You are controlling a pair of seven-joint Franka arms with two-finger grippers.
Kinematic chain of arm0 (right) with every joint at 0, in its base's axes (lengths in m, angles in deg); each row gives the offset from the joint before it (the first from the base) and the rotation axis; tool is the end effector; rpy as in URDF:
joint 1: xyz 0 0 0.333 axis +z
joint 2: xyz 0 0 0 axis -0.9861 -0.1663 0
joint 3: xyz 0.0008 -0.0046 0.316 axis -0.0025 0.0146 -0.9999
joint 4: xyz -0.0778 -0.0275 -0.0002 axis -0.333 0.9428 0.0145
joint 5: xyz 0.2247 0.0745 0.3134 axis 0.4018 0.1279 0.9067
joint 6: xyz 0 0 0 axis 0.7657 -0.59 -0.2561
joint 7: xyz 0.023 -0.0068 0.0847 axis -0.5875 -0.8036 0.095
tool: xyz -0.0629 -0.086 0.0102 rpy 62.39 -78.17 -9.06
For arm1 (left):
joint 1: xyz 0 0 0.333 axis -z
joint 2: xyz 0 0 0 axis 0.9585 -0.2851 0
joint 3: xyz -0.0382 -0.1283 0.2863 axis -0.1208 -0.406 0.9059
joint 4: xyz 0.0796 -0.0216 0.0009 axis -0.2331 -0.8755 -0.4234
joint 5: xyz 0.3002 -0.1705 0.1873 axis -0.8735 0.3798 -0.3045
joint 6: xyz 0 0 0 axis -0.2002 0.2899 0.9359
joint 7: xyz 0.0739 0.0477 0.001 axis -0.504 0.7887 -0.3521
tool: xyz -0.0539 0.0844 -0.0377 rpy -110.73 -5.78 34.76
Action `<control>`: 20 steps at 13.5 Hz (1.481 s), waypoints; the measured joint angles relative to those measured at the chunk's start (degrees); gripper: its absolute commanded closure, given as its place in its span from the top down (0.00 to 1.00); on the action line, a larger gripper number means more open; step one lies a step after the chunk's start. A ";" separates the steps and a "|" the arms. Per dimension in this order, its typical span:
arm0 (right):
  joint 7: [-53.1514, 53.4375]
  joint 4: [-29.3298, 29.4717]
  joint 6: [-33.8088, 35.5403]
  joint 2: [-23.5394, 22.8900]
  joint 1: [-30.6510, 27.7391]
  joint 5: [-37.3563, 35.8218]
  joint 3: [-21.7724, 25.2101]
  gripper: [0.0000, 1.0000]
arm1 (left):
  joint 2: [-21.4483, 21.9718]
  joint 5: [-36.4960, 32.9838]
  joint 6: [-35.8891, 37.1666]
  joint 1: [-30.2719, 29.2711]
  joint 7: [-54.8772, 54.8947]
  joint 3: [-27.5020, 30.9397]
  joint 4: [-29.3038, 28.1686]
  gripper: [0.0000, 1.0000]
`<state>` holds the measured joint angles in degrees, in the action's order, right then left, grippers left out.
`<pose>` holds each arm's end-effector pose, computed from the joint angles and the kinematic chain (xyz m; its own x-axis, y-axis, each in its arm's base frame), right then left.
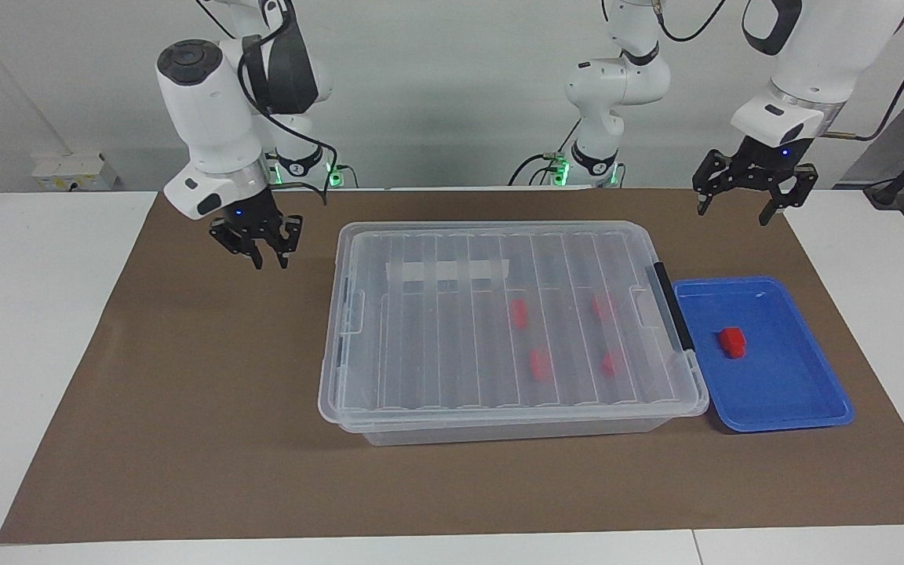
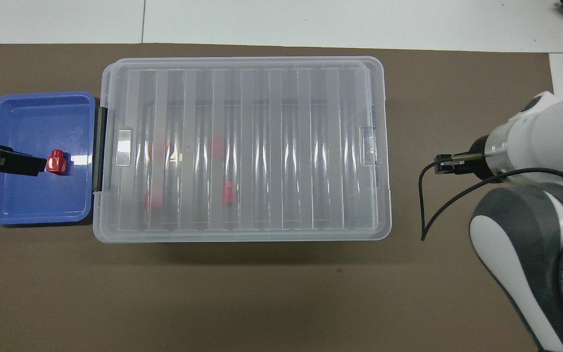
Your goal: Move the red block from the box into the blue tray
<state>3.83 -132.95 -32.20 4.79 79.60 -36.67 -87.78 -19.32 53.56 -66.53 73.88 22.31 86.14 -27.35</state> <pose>0.5440 0.0653 0.5400 0.9977 -0.0175 0.0662 -0.0190 -0.9996 0.0211 0.5358 -0.0284 0.6228 0.9368 -0.3347 0.1017 -0.3342 -0.9422 -0.0227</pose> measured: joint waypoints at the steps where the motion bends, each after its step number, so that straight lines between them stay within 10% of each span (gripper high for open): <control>1: -0.01 0.32 0.90 0.99 -1.46 0.00 0.07 1.00 | 0.00 -0.01 0.21 0.05 0.00 0.01 0.07 1.00; 10: -0.05 21.28 18.97 -3.24 -3.77 -0.41 -0.31 1.00 | 0.07 -0.51 5.09 3.84 -12.33 1.04 2.42 1.00; 20: -0.05 22.45 19.20 -4.83 -3.74 -0.42 -0.61 1.00 | 0.02 -0.57 6.00 3.80 -12.37 1.92 3.15 1.00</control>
<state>3.79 -110.49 -13.00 -0.04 75.86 -37.09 -88.39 -19.30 52.99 -60.54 77.67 9.94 88.05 -24.20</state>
